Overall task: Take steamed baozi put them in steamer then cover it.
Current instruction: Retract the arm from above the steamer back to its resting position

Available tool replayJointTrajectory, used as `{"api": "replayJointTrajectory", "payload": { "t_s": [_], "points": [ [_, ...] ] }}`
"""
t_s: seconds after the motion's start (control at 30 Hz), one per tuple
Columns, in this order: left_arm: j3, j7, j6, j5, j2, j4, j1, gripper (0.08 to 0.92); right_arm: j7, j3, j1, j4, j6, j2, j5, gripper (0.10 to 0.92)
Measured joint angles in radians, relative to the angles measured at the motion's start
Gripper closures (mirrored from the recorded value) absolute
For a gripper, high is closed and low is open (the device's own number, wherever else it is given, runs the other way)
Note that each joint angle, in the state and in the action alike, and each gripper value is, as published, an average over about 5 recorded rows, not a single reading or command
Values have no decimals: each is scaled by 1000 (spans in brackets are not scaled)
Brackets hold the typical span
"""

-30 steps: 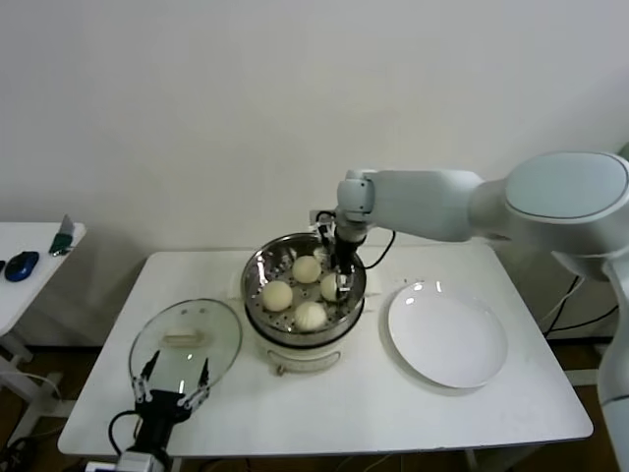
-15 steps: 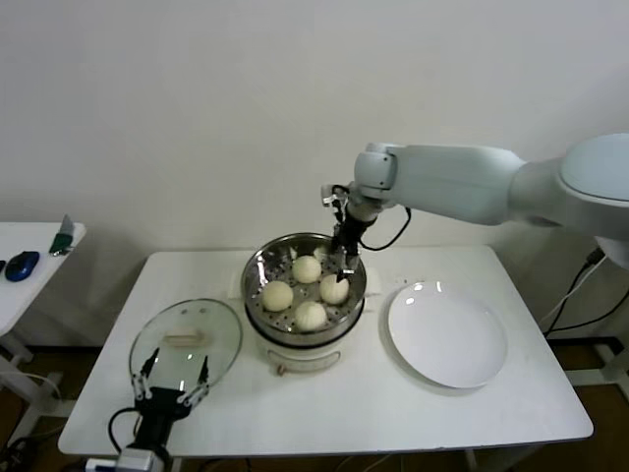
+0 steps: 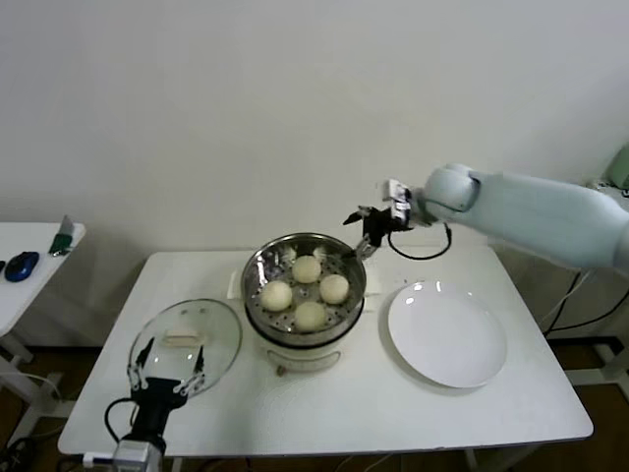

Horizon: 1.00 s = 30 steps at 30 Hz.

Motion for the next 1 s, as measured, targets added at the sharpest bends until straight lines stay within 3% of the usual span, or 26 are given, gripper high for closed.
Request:
{"api": "replayJointTrajectory", "payload": {
  "t_s": [0.43,1.0],
  "points": [
    [-5,30,-4,133,-18,5,-7,177,270,636,-592,142,172,-208,-77,203],
    [0,13,19,812,15,107,-83,177,412,1571,-1441,302,159,-62,-209,203]
  ]
}}
